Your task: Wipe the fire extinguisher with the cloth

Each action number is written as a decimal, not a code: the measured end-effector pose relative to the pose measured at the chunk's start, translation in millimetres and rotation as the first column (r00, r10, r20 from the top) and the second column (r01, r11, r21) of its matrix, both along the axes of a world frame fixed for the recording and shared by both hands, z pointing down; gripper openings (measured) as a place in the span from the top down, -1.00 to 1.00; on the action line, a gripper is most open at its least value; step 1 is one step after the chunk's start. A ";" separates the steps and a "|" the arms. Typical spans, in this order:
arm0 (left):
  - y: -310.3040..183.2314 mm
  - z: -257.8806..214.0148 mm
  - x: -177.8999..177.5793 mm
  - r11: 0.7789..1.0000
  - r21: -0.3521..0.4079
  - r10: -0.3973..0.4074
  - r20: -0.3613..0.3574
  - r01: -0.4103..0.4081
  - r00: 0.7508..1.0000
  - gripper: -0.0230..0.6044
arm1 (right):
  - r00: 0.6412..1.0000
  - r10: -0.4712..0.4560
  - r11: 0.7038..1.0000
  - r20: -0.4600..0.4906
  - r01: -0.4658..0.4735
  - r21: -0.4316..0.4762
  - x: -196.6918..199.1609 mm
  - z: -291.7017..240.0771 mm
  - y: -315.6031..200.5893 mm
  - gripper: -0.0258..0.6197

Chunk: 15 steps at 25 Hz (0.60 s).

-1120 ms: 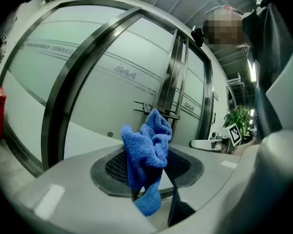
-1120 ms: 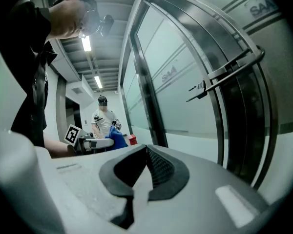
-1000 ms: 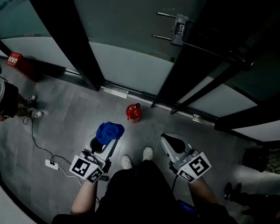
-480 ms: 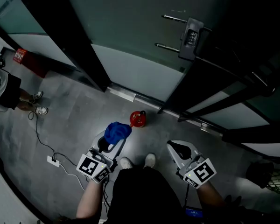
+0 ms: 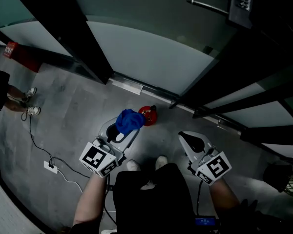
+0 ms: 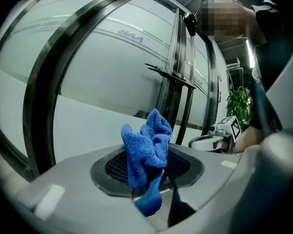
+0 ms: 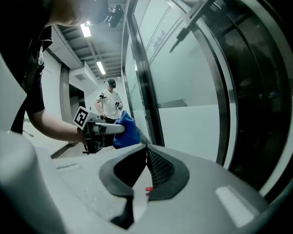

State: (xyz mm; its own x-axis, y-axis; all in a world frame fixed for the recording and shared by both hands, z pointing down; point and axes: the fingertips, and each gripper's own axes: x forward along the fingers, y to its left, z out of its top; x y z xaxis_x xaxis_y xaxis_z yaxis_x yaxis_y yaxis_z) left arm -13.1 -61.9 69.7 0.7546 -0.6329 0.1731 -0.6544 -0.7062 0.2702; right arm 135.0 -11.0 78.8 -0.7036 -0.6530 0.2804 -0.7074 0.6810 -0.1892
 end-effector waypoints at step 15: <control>-48.2 255.7 22.5 0.962 0.162 0.210 0.062 -0.218 0.976 0.37 | 0.997 0.033 0.975 0.071 -0.048 0.217 -24.4 258.2 -69.2 0.91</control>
